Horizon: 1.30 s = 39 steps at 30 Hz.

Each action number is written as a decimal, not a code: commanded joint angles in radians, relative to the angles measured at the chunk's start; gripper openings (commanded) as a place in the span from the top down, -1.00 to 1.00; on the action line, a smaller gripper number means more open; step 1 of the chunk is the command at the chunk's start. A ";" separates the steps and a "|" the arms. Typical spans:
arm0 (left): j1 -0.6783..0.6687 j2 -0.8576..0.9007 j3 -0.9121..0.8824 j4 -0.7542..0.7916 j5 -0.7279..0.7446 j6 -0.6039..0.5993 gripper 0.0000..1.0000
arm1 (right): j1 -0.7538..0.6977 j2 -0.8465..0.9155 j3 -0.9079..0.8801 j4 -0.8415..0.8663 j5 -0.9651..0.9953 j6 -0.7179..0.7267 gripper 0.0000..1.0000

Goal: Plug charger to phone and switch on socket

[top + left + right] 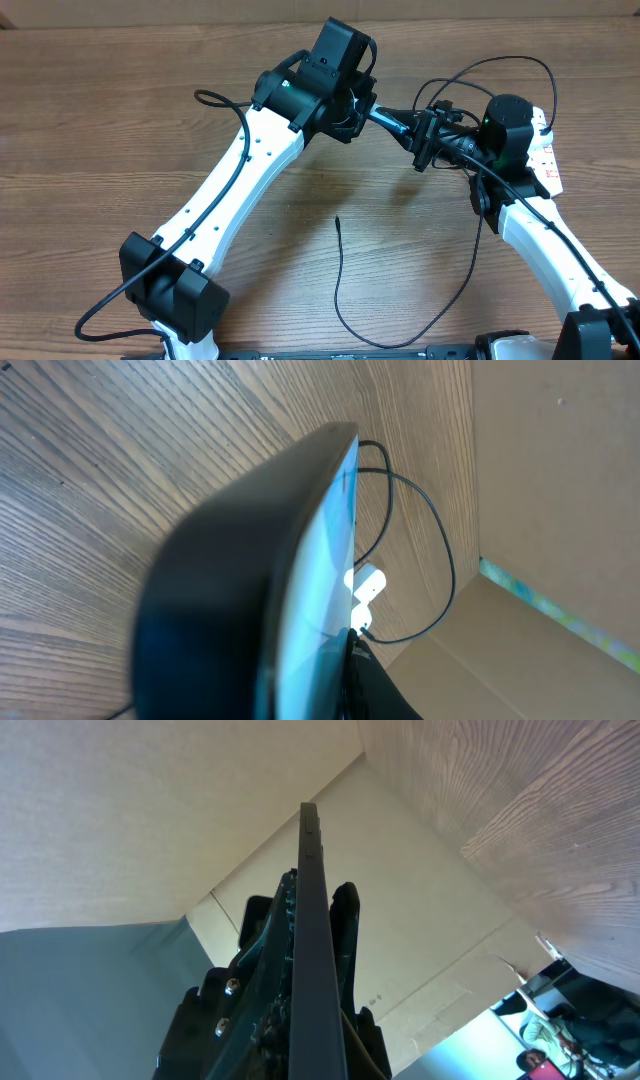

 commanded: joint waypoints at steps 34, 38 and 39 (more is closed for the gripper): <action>0.006 -0.013 0.014 -0.036 -0.027 0.054 0.92 | 0.003 -0.008 0.027 0.031 -0.029 0.138 -0.12; 0.027 -0.013 0.014 -0.038 -0.026 0.071 0.92 | 0.003 -0.008 0.027 0.031 -0.029 0.136 -0.49; 0.035 -0.013 0.014 -0.039 -0.025 0.081 0.92 | 0.003 -0.008 0.027 0.031 -0.028 0.124 -0.57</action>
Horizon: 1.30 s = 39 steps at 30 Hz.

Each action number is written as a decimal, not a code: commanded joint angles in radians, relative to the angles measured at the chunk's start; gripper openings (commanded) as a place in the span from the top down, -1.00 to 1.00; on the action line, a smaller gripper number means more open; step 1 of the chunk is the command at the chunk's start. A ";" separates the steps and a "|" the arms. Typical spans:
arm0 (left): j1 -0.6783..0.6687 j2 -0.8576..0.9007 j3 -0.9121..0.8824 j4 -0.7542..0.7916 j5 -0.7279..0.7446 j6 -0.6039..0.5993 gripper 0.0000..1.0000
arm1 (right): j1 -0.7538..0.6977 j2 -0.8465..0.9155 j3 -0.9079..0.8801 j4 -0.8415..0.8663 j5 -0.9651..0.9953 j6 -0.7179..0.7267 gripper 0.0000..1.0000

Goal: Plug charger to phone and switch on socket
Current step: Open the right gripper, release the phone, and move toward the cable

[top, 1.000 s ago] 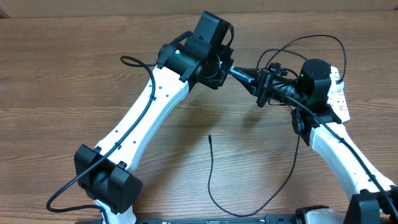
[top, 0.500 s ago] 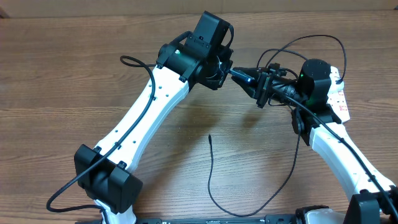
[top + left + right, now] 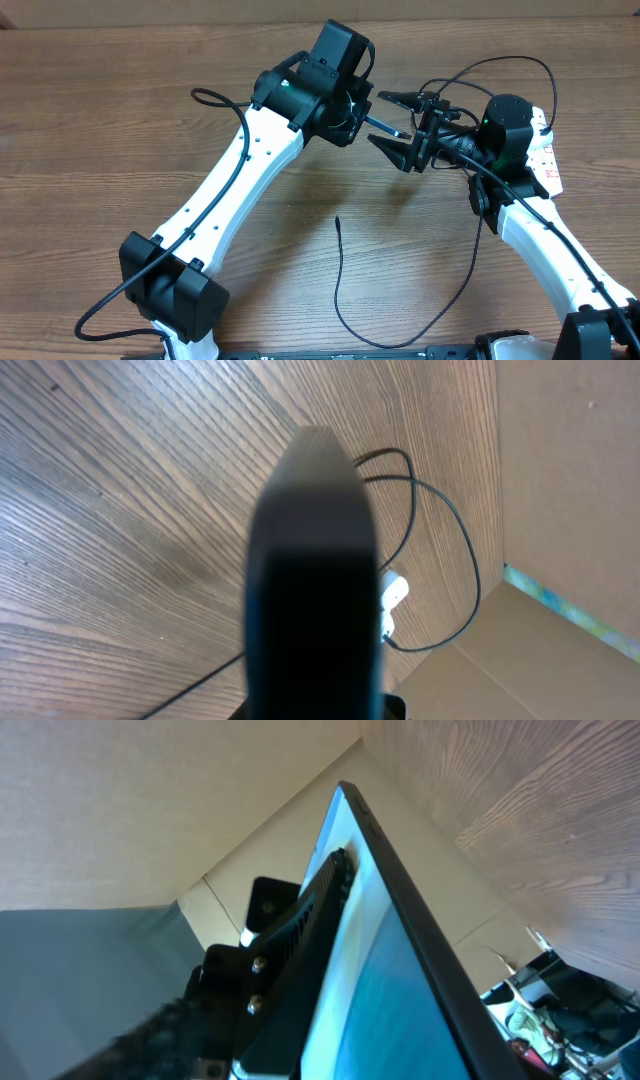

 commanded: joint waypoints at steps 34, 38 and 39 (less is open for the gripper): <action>0.613 -0.013 0.014 -0.133 1.016 1.366 0.92 | 0.000 -0.008 0.029 -0.318 0.090 -1.151 -1.00; 0.621 -0.013 0.014 -0.123 1.015 1.366 0.92 | 0.021 -0.008 0.029 -0.521 0.198 -1.303 -1.00; 0.621 -0.013 0.014 -0.120 1.015 1.366 0.92 | 0.036 -0.008 0.029 -0.573 0.245 -1.337 -1.00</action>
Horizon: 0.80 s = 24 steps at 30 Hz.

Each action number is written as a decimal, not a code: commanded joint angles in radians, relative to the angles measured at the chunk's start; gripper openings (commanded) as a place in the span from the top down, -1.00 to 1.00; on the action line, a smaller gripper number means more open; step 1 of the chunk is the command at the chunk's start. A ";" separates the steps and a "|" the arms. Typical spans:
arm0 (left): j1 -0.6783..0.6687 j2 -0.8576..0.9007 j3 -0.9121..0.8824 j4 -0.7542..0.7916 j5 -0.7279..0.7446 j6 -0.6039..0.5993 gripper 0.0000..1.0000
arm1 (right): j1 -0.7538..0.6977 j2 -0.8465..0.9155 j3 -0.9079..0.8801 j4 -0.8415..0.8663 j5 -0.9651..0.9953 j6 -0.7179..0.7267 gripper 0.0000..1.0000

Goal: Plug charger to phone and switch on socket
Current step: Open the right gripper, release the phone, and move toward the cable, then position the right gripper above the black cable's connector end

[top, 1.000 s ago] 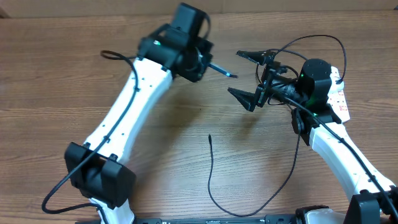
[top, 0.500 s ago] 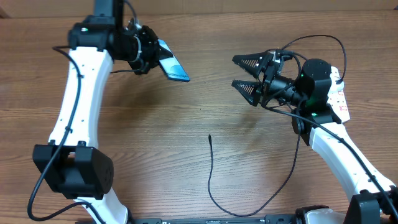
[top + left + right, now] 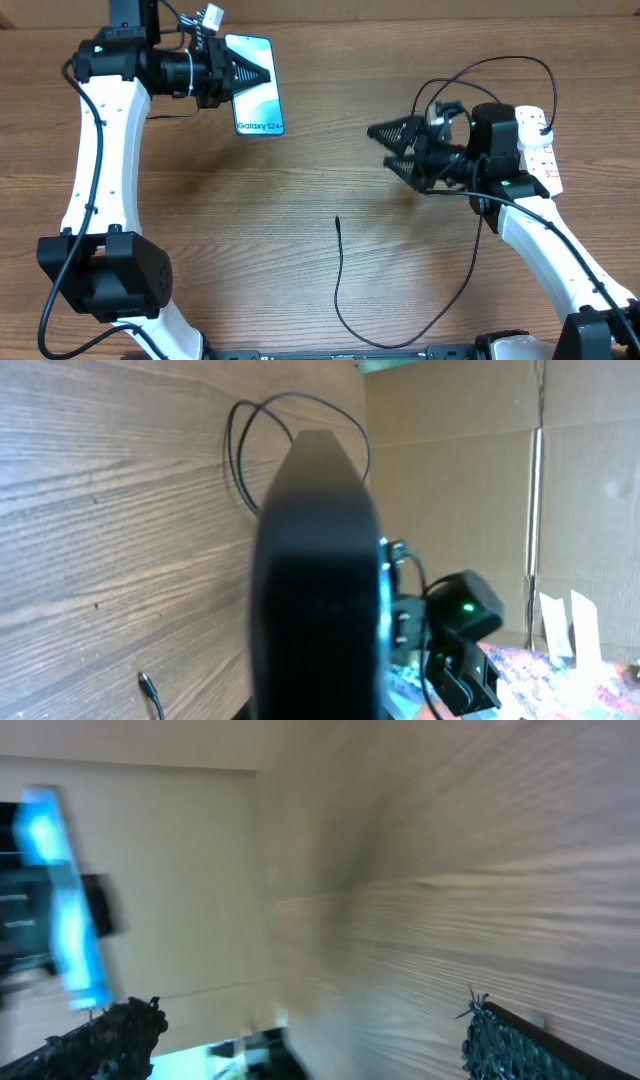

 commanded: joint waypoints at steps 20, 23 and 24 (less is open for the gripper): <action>0.008 -0.013 0.014 0.025 0.063 0.045 0.92 | 0.442 0.132 0.061 -0.497 0.725 -0.346 -0.98; 0.009 -0.013 0.014 0.029 0.055 0.046 0.91 | 0.467 0.182 0.106 -0.547 0.752 -0.346 -0.96; 0.010 -0.013 0.014 0.032 0.055 0.049 0.92 | 0.473 0.195 0.124 -0.566 0.764 -0.338 -0.94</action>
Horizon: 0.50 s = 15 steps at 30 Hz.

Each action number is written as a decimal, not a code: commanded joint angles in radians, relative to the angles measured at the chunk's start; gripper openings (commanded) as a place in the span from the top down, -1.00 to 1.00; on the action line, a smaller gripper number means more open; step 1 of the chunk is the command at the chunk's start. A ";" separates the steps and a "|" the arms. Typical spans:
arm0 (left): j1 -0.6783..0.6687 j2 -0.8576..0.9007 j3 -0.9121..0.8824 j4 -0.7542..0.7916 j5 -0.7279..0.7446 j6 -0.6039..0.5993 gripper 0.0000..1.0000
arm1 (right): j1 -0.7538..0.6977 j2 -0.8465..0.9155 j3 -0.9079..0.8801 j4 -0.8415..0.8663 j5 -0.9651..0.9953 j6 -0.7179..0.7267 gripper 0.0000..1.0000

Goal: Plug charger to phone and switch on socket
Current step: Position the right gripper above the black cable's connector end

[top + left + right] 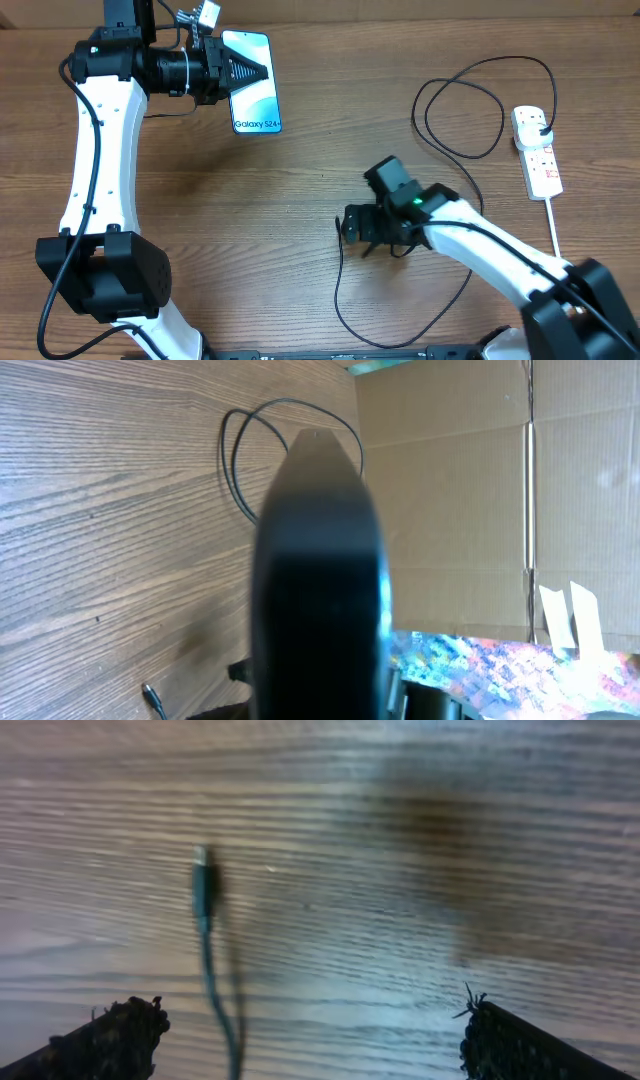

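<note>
The phone (pixel 252 82), blue screen up, is held above the table at the far left, with my left gripper (pixel 243 71) shut on its edge. In the left wrist view the phone (pixel 318 560) is a dark slab filling the middle and hiding the fingers. The black charger cable's plug (pixel 338 221) lies at mid table; it shows as a small tip (pixel 201 882) ahead of my right gripper (pixel 305 1042). That right gripper (pixel 358 232) stands open just by the plug, one finger (pixel 110 1038) on each side. The white socket strip (pixel 536 152) lies at the far right.
The cable (pixel 470 120) loops near the strip and curves along the near side (pixel 400 340) to the plug. Cardboard walls (pixel 450 480) stand behind the table. The wooden table top (pixel 200 220) lies between the arms.
My right gripper has moved from the middle right of the table down to the cable's free plug, still open. The left gripper keeps the phone at the far left, almost unmoved.
At first both grippers met at the phone in the air over mid table. Then the right gripper stood open beside it, the left alone holding it. Later the phone was at the far left; now the open right gripper is at the plug.
</note>
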 commanded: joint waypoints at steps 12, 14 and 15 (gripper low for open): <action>0.092 -0.013 0.014 0.051 0.014 0.018 0.92 | 0.053 0.064 0.146 -0.050 0.075 0.024 -0.89; 0.111 -0.013 0.014 0.051 0.014 0.018 0.92 | 0.071 0.064 0.148 -0.050 0.090 0.045 -0.88; 0.116 -0.013 0.014 0.051 0.014 0.018 0.92 | 0.079 0.066 0.148 -0.050 0.095 0.045 -0.88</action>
